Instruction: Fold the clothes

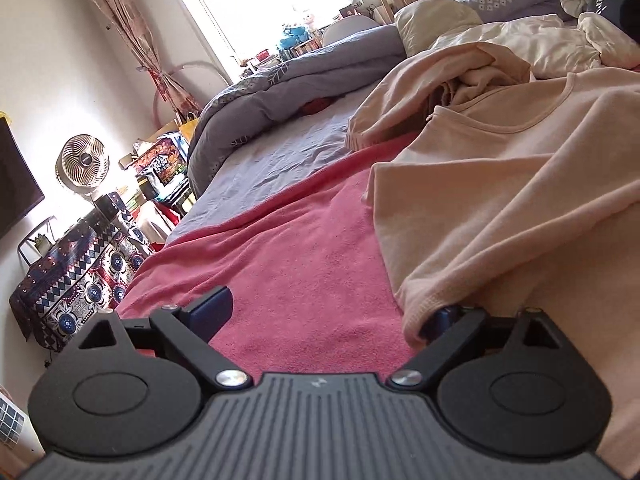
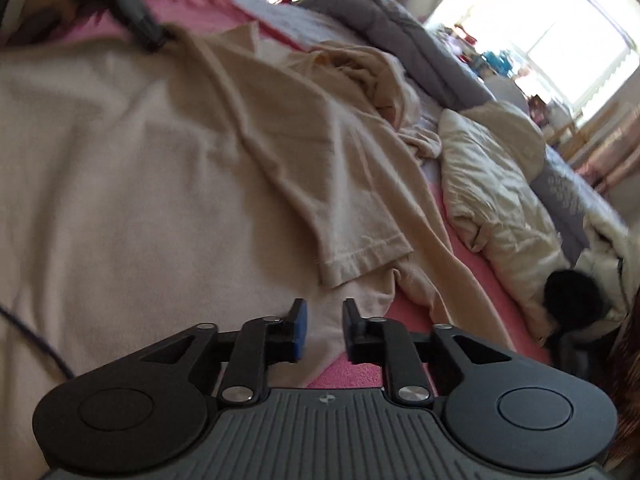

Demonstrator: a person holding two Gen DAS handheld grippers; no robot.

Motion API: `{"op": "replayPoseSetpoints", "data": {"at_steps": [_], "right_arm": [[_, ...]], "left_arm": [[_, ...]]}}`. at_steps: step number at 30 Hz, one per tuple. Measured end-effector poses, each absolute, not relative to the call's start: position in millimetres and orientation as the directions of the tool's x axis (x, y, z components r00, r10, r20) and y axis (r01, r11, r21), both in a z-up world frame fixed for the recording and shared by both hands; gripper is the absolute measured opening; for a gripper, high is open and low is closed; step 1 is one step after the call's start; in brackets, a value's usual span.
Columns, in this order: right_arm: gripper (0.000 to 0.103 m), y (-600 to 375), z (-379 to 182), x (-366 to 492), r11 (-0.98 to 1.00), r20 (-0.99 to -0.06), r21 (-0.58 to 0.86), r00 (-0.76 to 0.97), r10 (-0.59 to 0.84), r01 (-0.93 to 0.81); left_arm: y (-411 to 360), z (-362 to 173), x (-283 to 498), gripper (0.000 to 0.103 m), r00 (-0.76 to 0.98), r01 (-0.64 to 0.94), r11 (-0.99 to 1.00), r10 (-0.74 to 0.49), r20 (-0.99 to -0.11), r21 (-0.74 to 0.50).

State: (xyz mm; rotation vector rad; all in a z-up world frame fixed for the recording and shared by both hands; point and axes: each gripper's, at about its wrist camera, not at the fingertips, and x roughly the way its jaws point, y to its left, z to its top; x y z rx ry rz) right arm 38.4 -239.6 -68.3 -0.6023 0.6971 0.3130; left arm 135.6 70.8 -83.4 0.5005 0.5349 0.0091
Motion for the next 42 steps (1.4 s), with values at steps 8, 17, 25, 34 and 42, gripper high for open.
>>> {"op": "replayPoseSetpoints", "data": {"at_steps": [8, 17, 25, 34, 42], "right_arm": [[0.031, -296, -45, 104, 0.989, -0.621, -0.048, 0.78, 0.081, -0.14], [0.042, -279, -78, 113, 0.987, -0.598, -0.06, 0.797, 0.082, -0.147], [0.046, -288, -80, 103, 0.986, -0.55, 0.017, 0.822, 0.149, -0.168], [0.05, -292, -83, 104, 0.972, -0.543, 0.122, 0.806, 0.236, -0.203], [0.051, -288, -83, 106, 0.971, -0.553, 0.128, 0.798, 0.238, -0.201]], "left_arm": [[113, -66, 75, 0.097, 0.847, 0.252, 0.831, 0.059, -0.528, 0.497], [71, -17, 151, 0.093, 0.841, 0.519, 0.611, -0.242, -0.483, 0.598], [22, -52, 242, 0.067, 0.666, 0.703, 0.549, -0.285, -0.69, 0.452], [39, -68, 255, 0.06, 0.54, 0.758, 0.597, -0.347, -0.767, 0.264], [54, -66, 254, 0.02, 0.603, 0.61, 0.778, -0.331, -0.726, 0.152]]}}
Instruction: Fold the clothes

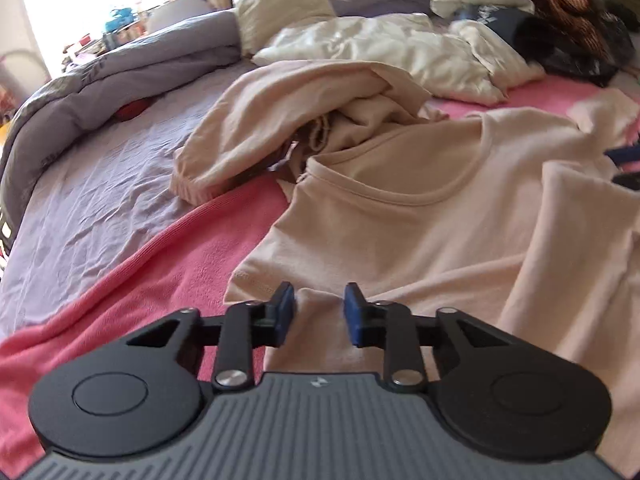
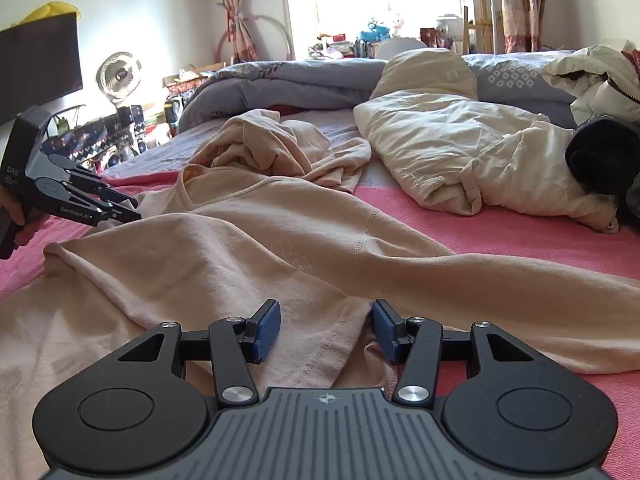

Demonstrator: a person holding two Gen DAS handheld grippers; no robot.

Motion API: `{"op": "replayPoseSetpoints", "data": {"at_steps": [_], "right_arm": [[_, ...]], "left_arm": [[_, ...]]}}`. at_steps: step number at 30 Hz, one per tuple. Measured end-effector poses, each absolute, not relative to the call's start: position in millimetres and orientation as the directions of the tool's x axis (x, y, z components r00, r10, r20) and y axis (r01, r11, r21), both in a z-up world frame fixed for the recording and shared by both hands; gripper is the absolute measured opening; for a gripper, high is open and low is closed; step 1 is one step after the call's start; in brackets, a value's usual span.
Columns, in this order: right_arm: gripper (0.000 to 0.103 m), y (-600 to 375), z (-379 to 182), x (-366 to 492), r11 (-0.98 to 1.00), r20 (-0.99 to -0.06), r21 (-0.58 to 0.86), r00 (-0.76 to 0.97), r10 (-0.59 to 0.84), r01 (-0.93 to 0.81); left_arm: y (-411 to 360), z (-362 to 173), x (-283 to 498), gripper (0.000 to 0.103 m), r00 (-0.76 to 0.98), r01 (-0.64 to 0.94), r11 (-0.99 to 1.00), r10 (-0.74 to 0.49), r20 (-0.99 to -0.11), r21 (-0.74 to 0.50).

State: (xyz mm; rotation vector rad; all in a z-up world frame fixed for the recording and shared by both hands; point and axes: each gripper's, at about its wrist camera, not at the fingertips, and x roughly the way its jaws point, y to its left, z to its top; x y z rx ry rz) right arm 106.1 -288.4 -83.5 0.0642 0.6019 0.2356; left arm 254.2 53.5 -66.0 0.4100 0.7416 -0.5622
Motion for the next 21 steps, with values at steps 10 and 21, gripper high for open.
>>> {"op": "replayPoseSetpoints", "data": {"at_steps": [10, 21], "right_arm": [[0.007, -278, -77, 103, 0.982, -0.575, 0.087, 0.797, 0.187, -0.168], [0.01, -285, -67, 97, 0.994, -0.537, 0.061, 0.837, 0.106, -0.087]], "left_arm": [[59, -57, 247, 0.002, 0.695, 0.495, 0.861, -0.313, -0.648, 0.116], [80, -43, 259, 0.0, 0.757, 0.379, 0.925, -0.286, -0.587, 0.037]]}}
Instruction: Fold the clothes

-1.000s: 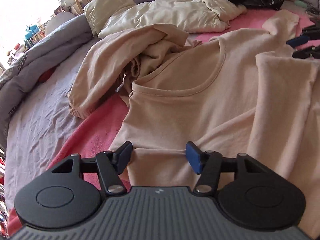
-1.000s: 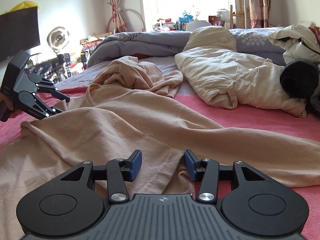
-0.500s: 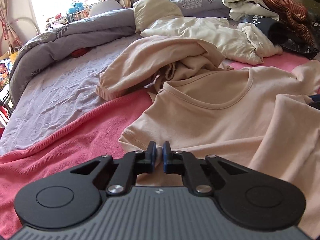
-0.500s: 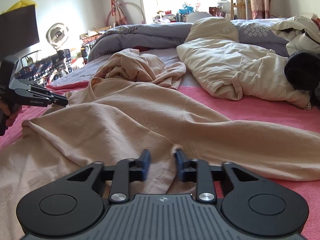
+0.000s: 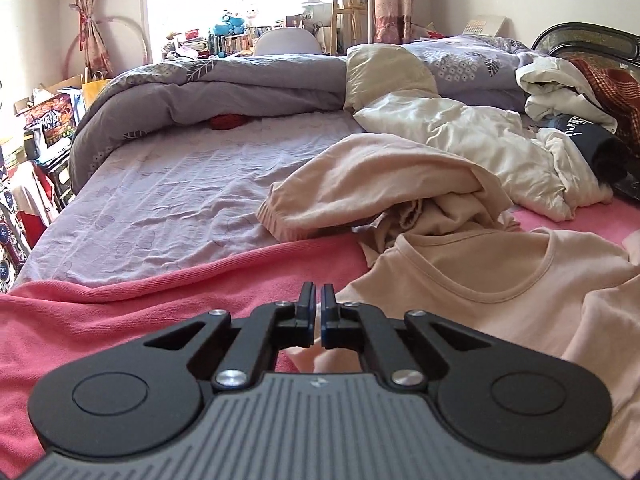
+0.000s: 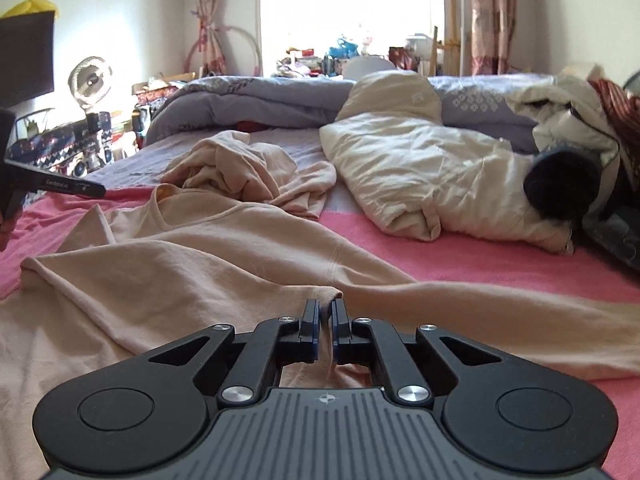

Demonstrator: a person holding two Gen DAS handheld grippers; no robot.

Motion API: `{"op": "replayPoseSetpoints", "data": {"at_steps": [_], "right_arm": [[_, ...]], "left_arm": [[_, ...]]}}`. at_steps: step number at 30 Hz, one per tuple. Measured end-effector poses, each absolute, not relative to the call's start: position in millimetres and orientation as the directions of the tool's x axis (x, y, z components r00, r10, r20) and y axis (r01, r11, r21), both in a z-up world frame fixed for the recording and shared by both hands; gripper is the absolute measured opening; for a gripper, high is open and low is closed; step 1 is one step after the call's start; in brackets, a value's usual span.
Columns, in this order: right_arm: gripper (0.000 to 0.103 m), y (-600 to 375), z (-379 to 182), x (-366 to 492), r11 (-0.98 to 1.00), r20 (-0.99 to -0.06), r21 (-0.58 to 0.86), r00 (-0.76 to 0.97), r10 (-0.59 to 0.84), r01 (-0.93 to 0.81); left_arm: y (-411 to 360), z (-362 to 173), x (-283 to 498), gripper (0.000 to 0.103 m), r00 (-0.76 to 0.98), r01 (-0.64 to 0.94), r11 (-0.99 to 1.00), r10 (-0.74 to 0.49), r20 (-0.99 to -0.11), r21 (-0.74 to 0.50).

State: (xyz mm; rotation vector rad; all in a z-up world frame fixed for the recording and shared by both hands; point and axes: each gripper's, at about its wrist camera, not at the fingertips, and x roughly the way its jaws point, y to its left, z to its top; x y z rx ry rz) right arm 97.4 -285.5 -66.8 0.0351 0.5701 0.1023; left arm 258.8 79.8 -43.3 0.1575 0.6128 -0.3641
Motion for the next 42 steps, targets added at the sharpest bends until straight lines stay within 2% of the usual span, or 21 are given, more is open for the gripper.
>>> {"op": "replayPoseSetpoints", "data": {"at_steps": [2, 3, 4, 5, 6, 7, 8, 10, 11, 13, 15, 17, 19, 20, 21, 22, 23, 24, 32, 35, 42], "right_arm": [[0.014, -292, -71, 101, 0.992, -0.552, 0.104, 0.826, 0.113, -0.067], [0.022, -294, -73, 101, 0.991, -0.554, 0.121, 0.825, 0.115, -0.057], [0.031, -294, -73, 102, 0.99, -0.554, 0.13, 0.824, 0.12, -0.057], [0.034, -294, -74, 103, 0.99, -0.554, 0.128, 0.825, 0.117, -0.054], [0.039, -293, -75, 103, 0.991, -0.553, 0.127, 0.825, 0.114, -0.051], [0.04, -293, -76, 104, 0.991, -0.553, 0.125, 0.826, 0.11, -0.048], [0.041, -291, -78, 106, 0.992, -0.559, 0.12, 0.822, 0.105, -0.045], [0.043, -289, -82, 110, 0.992, -0.57, 0.12, 0.815, 0.105, -0.044], [0.044, -288, -84, 112, 0.992, -0.578, 0.12, 0.809, 0.106, -0.045], [0.046, -285, -87, 114, 0.993, -0.588, 0.112, 0.802, 0.105, -0.048], [0.047, -285, -88, 114, 0.993, -0.589, 0.11, 0.801, 0.107, -0.052], [0.047, -285, -88, 114, 0.992, -0.588, 0.112, 0.802, 0.109, -0.052], [0.047, -285, -88, 113, 0.992, -0.586, 0.112, 0.803, 0.11, -0.054], [0.046, -285, -88, 113, 0.992, -0.584, 0.111, 0.804, 0.11, -0.055], [0.042, -284, -87, 112, 0.993, -0.58, 0.109, 0.808, 0.107, -0.054], [0.023, -284, -86, 111, 0.993, -0.575, 0.107, 0.811, 0.107, -0.055], [0.01, -284, -84, 111, 0.993, -0.571, 0.103, 0.815, 0.102, -0.052], [0.007, -283, -82, 109, 0.995, -0.564, 0.094, 0.821, 0.088, -0.042], [0.006, -280, -55, 98, 0.997, -0.451, 0.068, 0.891, 0.055, -0.027], [0.006, -277, -47, 95, 0.999, -0.408, 0.046, 0.913, 0.035, -0.018], [0.006, -281, -46, 100, 0.998, -0.377, 0.03, 0.926, -0.033, 0.048]], "left_arm": [[76, -45, 255, 0.003, 0.735, 0.438, 0.897, -0.322, -0.597, 0.055], [72, -46, 252, 0.006, 0.729, 0.469, 0.878, -0.326, -0.602, 0.092], [67, -48, 250, 0.017, 0.722, 0.495, 0.859, -0.319, -0.614, 0.135], [64, -49, 250, 0.032, 0.715, 0.513, 0.842, -0.311, -0.626, 0.168], [61, -51, 251, 0.042, 0.71, 0.525, 0.829, -0.301, -0.637, 0.193], [59, -53, 252, 0.058, 0.707, 0.527, 0.823, -0.286, -0.647, 0.212], [57, -56, 253, 0.069, 0.709, 0.524, 0.819, -0.268, -0.653, 0.233], [53, -64, 258, 0.076, 0.703, 0.517, 0.813, -0.226, -0.674, 0.266], [51, -69, 259, 0.076, 0.696, 0.516, 0.811, -0.21, -0.687, 0.275], [48, -78, 258, 0.074, 0.682, 0.532, 0.805, -0.222, -0.697, 0.263], [44, -82, 253, 0.064, 0.689, 0.545, 0.794, -0.243, -0.683, 0.268], [41, -83, 251, 0.03, 0.676, 0.556, 0.797, -0.268, -0.687, 0.236], [37, -82, 248, 0.008, 0.688, 0.535, 0.811, -0.255, -0.68, 0.237], [37, -81, 246, 0.006, 0.697, 0.527, 0.816, -0.253, -0.671, 0.239], [36, -80, 244, 0.004, 0.705, 0.518, 0.821, -0.251, -0.663, 0.24], [38, -79, 243, 0.002, 0.712, 0.507, 0.831, -0.255, -0.654, 0.228], [41, -76, 241, 0.002, 0.721, 0.495, 0.842, -0.261, -0.642, 0.214], [46, -71, 239, 0.002, 0.732, 0.48, 0.857, -0.274, -0.624, 0.187], [83, -32, 245, 0.0, 0.791, 0.378, 0.925, -0.349, -0.502, -0.047], [90, -33, 250, 0.0, 0.802, 0.346, 0.935, -0.337, -0.494, -0.076], [106, -46, 259, 0.0, 0.834, 0.232, 0.954, -0.296, -0.466, -0.19]]}}
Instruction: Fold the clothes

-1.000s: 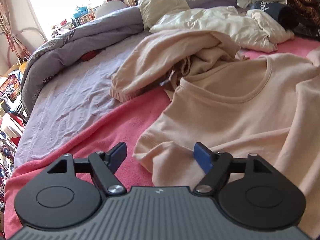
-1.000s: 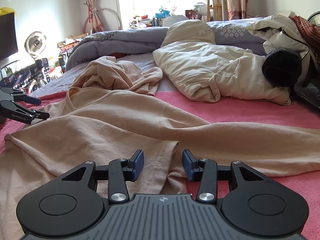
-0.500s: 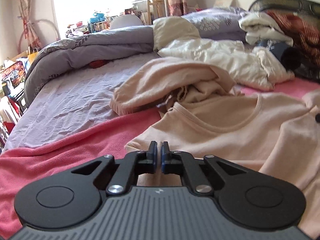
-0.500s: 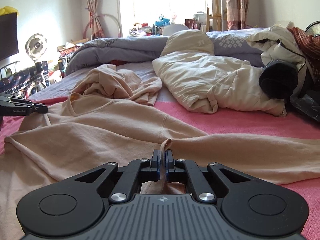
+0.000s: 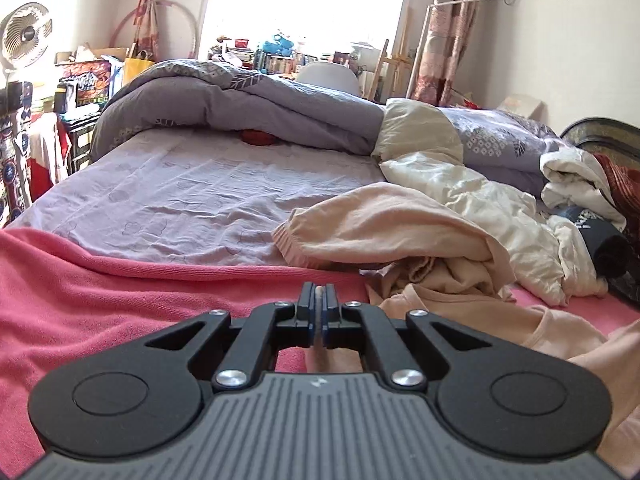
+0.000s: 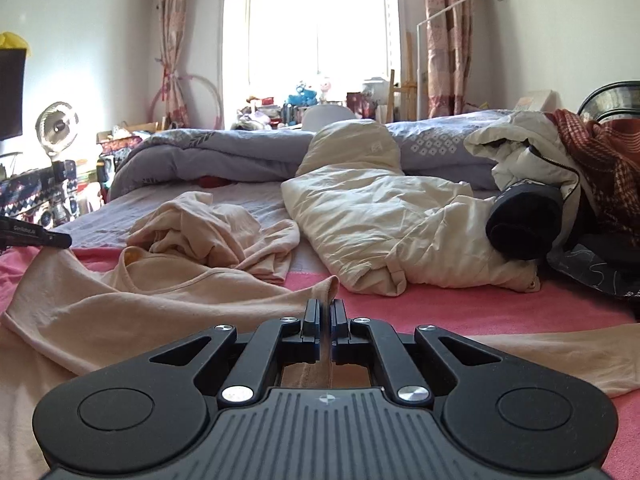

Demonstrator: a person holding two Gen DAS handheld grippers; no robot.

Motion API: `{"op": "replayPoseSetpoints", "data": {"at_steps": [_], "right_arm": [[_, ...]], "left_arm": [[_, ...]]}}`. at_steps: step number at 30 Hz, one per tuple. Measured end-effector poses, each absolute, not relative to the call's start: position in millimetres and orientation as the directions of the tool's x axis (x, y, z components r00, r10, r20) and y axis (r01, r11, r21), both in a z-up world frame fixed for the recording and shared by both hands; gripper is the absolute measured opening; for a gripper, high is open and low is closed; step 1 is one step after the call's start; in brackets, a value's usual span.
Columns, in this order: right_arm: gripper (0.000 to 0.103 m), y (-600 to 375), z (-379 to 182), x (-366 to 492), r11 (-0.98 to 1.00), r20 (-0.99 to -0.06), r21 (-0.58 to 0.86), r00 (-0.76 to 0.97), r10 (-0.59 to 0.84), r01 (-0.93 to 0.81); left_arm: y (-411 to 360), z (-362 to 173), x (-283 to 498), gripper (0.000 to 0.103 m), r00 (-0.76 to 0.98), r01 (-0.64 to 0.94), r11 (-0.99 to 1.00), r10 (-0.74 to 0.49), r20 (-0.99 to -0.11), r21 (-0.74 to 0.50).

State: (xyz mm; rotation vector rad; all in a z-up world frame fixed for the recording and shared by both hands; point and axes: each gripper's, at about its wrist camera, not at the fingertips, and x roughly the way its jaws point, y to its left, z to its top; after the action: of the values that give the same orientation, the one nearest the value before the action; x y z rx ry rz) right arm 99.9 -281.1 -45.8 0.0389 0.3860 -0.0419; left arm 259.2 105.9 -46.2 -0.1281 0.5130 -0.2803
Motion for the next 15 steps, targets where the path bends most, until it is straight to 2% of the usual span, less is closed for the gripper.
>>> {"op": "replayPoseSetpoints", "data": {"at_steps": [3, 4, 6, 9, 10, 12, 14, 15], "right_arm": [[0.006, -282, -47, 98, 0.996, -0.351, 0.004, 0.933, -0.081, 0.088], [0.006, -283, -48, 100, 0.996, -0.372, -0.002, 0.924, -0.086, 0.091], [0.006, -289, -61, 116, 0.99, -0.48, -0.023, 0.868, -0.13, 0.136], [0.006, -303, -84, 136, 0.985, -0.589, 0.053, 0.802, -0.102, 0.164], [0.007, -308, -91, 142, 0.982, -0.621, 0.081, 0.779, -0.085, 0.171], [0.009, -309, -90, 141, 0.982, -0.618, 0.091, 0.783, -0.075, 0.166], [0.014, -308, -83, 134, 0.985, -0.592, 0.097, 0.804, -0.056, 0.14], [0.02, -304, -79, 128, 0.988, -0.58, 0.084, 0.813, -0.056, 0.128]], "left_arm": [[108, -51, 259, 0.0, 0.845, 0.205, 0.958, -0.276, -0.459, -0.198], [109, -53, 260, 0.0, 0.844, 0.199, 0.96, -0.27, -0.464, -0.197], [105, -61, 265, 0.0, 0.829, 0.175, 0.974, -0.226, -0.511, -0.147], [101, -74, 278, 0.003, 0.783, 0.124, 0.986, -0.164, -0.6, -0.108], [101, -75, 280, 0.007, 0.772, 0.107, 0.989, -0.148, -0.619, -0.104], [105, -71, 281, 0.012, 0.773, 0.095, 0.988, -0.15, -0.617, -0.122], [116, -62, 284, 0.053, 0.767, 0.067, 0.98, -0.171, -0.619, -0.189], [123, -58, 286, 0.057, 0.764, 0.048, 0.973, -0.181, -0.619, -0.225]]}}
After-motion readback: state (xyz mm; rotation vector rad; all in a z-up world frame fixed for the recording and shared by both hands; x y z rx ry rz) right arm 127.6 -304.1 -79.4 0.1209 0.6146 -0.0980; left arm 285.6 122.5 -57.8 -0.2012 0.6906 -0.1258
